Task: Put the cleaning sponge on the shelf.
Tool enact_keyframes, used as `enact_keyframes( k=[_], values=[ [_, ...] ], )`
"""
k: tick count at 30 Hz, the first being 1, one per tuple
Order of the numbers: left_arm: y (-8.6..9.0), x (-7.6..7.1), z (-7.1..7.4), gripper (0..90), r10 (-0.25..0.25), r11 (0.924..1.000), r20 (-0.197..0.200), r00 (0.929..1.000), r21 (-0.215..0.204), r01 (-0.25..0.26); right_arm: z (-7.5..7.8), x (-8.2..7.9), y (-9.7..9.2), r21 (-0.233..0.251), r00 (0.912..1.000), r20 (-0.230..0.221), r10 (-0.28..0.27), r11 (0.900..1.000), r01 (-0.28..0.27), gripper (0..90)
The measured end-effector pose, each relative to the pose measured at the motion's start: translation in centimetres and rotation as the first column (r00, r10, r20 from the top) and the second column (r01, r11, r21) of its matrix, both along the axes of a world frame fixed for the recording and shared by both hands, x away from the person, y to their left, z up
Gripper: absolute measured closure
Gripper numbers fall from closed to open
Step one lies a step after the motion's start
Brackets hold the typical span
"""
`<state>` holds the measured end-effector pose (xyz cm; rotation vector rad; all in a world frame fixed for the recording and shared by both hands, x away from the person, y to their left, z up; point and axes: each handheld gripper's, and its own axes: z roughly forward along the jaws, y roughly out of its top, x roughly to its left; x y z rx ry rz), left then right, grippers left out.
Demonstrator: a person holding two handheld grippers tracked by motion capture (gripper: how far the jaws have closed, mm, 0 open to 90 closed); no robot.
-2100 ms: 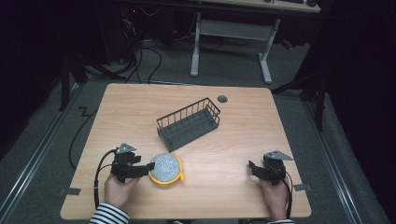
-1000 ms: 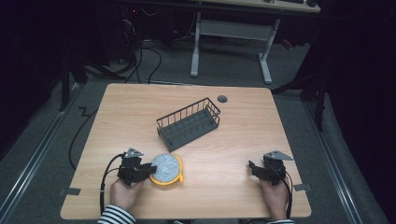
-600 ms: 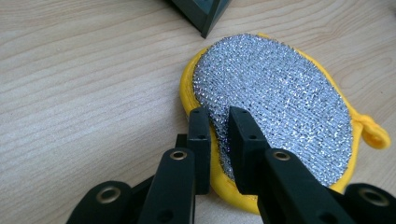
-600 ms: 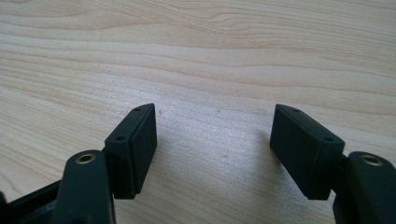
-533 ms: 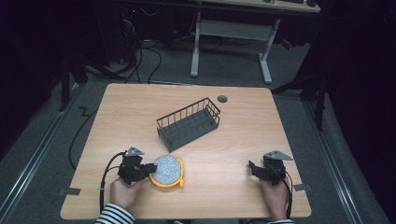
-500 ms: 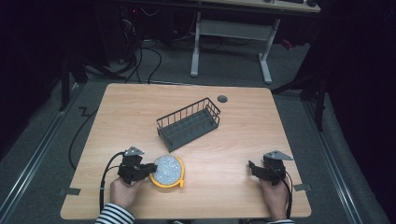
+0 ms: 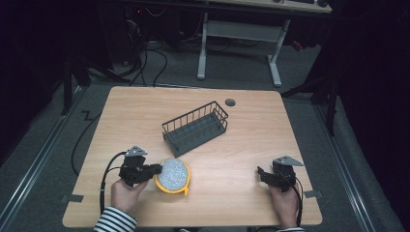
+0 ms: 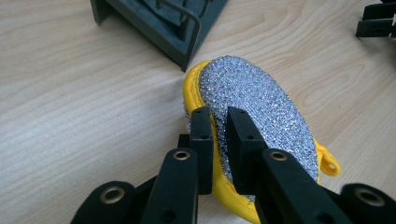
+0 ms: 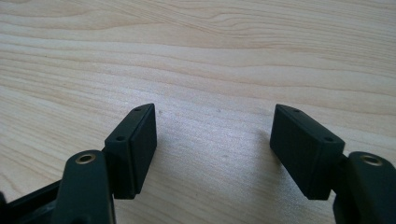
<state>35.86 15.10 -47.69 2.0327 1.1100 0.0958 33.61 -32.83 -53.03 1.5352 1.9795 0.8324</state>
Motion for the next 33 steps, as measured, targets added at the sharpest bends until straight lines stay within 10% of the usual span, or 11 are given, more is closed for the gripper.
enact_keyframes(
  k=[33],
  values=[
    [1.2,1.5,7.4,81.7,-0.038,0.9945,0.093,0.9949,-0.094,0.047,0.0,0.0,0.0,0.0,1.0,0.0,0.001,1.0,-0.001,31.8]
  ],
)
